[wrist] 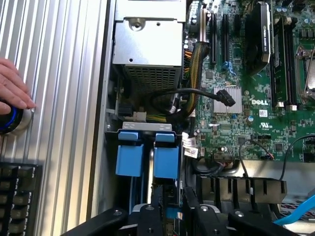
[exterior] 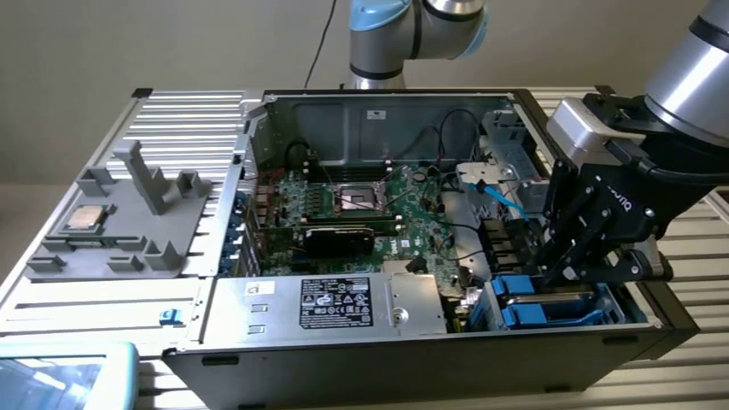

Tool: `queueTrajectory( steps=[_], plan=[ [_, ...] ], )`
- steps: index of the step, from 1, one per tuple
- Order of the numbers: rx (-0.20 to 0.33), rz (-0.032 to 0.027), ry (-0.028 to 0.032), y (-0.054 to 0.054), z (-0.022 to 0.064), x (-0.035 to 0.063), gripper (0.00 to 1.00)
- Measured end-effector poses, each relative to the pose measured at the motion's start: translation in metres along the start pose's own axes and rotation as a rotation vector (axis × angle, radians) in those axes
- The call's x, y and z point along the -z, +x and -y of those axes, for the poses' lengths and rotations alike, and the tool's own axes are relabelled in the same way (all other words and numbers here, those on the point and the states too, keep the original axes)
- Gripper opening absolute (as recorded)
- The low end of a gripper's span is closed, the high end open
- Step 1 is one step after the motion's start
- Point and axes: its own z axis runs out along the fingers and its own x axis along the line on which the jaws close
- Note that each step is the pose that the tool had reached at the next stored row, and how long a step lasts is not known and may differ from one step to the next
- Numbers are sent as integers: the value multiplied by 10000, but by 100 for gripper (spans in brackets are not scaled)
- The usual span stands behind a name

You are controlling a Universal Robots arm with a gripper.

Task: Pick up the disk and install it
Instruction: 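Insert the second disk wire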

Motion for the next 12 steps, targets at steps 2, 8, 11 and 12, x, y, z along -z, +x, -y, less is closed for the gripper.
queueTrajectory(
  steps=[2, 8, 11, 12],
  plan=[
    [-2, -4, 0, 1, -16, 87, 30],
    [-7, -30, 7, -12, -54, 317, 30],
    [-8, -37, 27, -26, -52, 355, 30],
    [-9, -38, 28, -27, -43, 360, 30]
  ],
)
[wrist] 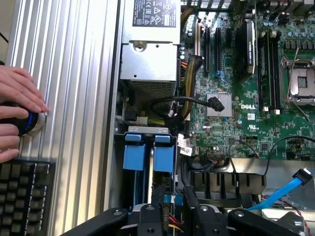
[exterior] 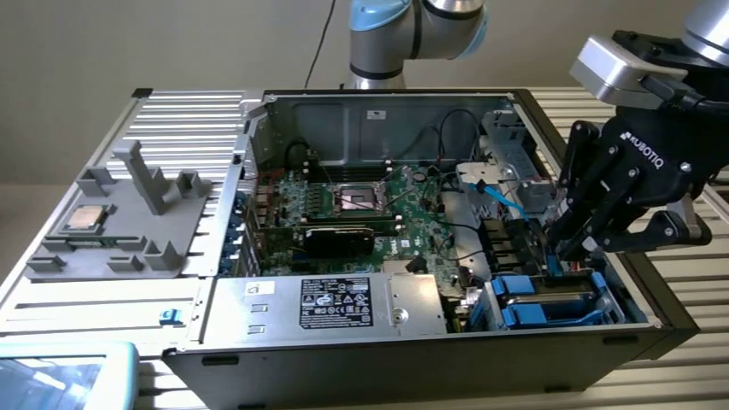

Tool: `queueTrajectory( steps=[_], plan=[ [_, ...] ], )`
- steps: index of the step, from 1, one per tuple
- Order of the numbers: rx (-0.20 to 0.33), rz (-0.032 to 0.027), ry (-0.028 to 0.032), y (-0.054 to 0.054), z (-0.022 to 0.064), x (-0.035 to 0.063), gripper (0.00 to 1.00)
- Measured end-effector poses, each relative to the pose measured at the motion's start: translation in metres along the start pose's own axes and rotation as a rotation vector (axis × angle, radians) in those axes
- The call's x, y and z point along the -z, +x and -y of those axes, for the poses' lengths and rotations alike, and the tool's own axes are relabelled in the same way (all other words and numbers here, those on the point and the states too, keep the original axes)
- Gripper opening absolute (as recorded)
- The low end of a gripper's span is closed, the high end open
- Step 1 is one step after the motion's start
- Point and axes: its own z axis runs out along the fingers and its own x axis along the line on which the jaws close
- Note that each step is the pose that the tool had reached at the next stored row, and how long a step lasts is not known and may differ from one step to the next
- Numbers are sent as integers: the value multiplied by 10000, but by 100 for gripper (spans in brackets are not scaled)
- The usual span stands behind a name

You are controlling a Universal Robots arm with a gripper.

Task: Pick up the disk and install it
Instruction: 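Insert the second disk wire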

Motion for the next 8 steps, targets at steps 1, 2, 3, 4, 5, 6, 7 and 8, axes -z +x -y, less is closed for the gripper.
queueTrajectory(
  steps=[1, 2, 3, 4, 5, 6, 7, 8],
  plan=[
    [0, 0, 1, -1, 8, 2, 30],
    [0, 0, 0, -1, 12, 3, 30],
    [6, -2, -10, -1, 16, 4, 30],
    [6, -2, -10, -1, 16, 4, 30],
    [6, -2, -11, -1, 15, 4, 30],
    [6, -2, -11, -1, 16, 4, 30],
    [6, -1, -11, -1, 16, 4, 30],
    [6, -2, -11, -1, 16, 4, 30]
  ],
)
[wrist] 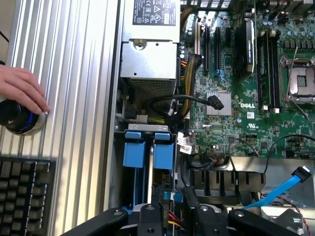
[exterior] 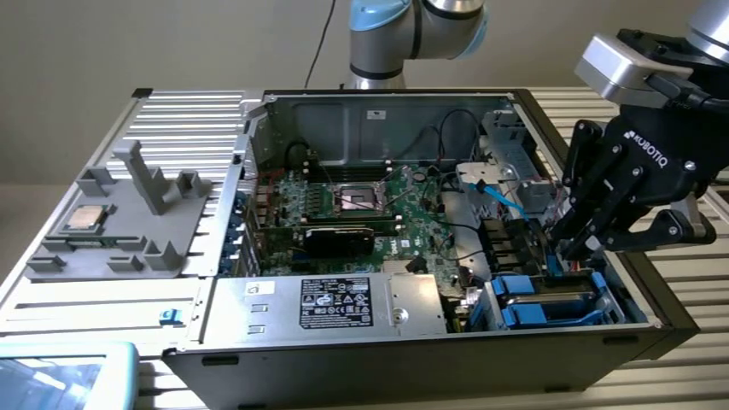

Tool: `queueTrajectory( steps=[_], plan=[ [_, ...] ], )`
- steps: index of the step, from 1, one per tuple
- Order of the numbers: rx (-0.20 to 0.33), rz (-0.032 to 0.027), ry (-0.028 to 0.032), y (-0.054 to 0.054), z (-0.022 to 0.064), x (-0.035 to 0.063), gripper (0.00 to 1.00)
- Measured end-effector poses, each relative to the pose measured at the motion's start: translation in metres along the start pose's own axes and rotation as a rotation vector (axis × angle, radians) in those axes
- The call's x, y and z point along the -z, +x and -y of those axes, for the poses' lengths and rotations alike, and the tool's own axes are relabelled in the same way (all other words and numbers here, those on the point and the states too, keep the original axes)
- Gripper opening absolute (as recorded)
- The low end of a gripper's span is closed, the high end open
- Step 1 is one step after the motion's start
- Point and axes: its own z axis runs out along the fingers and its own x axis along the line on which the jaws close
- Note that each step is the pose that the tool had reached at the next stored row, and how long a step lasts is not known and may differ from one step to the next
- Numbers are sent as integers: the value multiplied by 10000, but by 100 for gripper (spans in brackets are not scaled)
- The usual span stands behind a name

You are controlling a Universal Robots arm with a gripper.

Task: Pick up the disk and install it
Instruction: 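Insert the second disk wire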

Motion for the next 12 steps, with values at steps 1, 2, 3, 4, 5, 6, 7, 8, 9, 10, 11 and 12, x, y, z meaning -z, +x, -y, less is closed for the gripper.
queueTrajectory(
  steps=[1, 2, 3, 4, 5, 6, 7, 8, 9, 10, 11, 12],
  plan=[
    [0, 0, 0, 0, 0, 0, 30],
    [1, 0, 0, 0, 0, 0, 30],
    [1, 0, 0, 0, 0, 0, 30],
    [1, 0, 0, 0, 0, 0, 30],
    [1, 0, 0, 0, 0, 0, 30],
    [0, 0, 0, 0, 0, 0, 30],
    [1, 0, -1, 0, 0, 0, 30],
    [0, 0, 0, 0, 0, 0, 30],
    [0, 0, 0, 0, 0, 0, 30],
    [1, 0, 0, 0, 0, 0, 28],
    [0, 0, 0, 0, 0, 0, 21],
    [0, 0, 0, 0, 0, 0, 15]
  ],
)
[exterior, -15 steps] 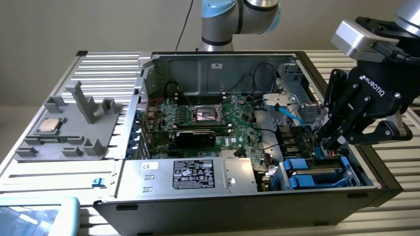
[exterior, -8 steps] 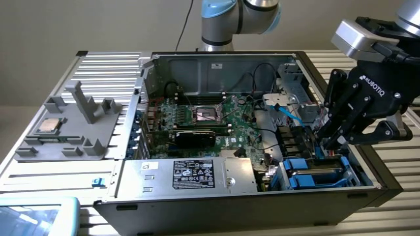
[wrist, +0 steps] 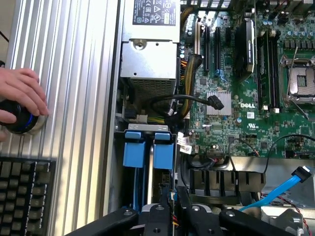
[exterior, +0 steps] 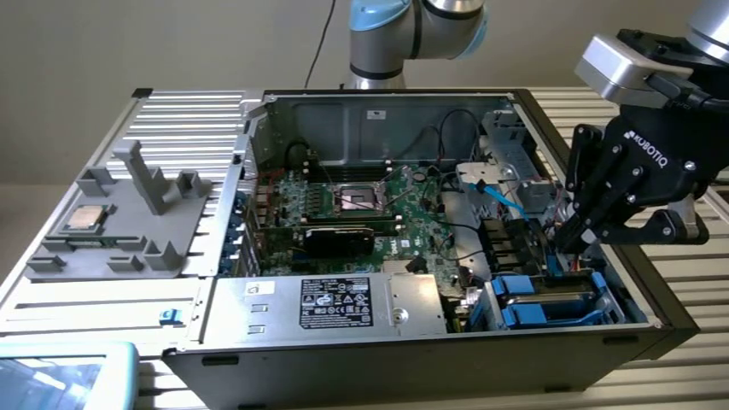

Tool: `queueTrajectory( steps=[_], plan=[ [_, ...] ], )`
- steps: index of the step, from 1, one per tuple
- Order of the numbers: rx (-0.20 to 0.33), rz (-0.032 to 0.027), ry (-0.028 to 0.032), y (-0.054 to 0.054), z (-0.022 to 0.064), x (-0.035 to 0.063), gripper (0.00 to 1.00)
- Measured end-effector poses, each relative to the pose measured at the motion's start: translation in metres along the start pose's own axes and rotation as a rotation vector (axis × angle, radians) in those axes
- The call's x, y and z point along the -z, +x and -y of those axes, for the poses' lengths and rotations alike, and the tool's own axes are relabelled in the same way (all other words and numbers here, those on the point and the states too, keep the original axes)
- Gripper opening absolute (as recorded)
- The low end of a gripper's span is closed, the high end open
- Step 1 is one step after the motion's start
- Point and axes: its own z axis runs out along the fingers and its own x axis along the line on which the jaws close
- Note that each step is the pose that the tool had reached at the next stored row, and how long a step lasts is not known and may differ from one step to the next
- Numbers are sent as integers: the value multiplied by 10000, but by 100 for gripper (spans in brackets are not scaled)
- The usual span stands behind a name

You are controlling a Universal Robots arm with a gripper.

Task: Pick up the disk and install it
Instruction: 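Insert the second disk wire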

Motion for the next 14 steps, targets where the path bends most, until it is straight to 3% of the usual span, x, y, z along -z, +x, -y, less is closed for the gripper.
queueTrajectory(
  steps=[3, 4, 10, 14],
  plan=[
    [0, -1, 0, 0, -1, 0, 11],
    [35, -5, 31, 0, -3, -1, 11],
    [1091, -170, 86, 0, -2, -7, 11],
    [1813, -241, 134, 0, -2, -13, 11]
  ],
)
